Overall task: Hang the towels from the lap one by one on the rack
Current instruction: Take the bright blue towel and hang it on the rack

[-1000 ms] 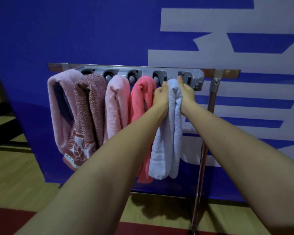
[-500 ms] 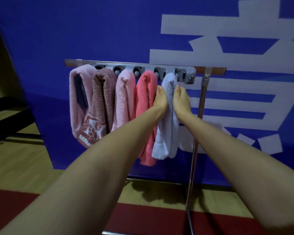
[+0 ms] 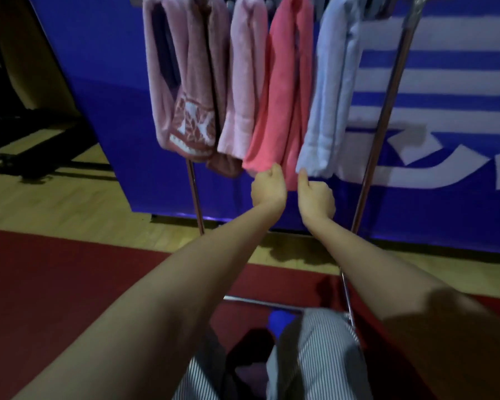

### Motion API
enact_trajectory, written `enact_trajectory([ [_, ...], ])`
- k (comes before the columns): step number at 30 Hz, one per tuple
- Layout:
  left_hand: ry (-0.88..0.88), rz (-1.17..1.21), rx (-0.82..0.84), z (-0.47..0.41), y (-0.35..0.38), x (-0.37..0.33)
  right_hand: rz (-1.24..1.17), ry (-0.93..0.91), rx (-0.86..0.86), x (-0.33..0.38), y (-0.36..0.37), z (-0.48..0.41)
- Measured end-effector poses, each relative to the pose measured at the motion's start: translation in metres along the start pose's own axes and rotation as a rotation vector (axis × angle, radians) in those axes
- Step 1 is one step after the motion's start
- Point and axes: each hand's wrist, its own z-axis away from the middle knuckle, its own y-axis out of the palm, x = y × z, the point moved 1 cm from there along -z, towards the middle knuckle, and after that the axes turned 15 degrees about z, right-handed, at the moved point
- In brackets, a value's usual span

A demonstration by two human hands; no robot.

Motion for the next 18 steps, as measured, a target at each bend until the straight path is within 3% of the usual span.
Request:
enact_trajectory([
  [6,-0.065,-0.052,-0.023,-0.008,-0.017,0.085,0.066,-0.019,0.093,-0.045,0.065,0.015],
  [12,-0.240,-0.192,0.044,-0.028,-0.023,0.190,0.159,0.011,0.308,-0.098,0.137,0.019],
  [18,-0.591,-0.402,0.341,-0.037,-0.038,0.312,0.260,0.024,0.717,-0.162,0.223,0.027],
])
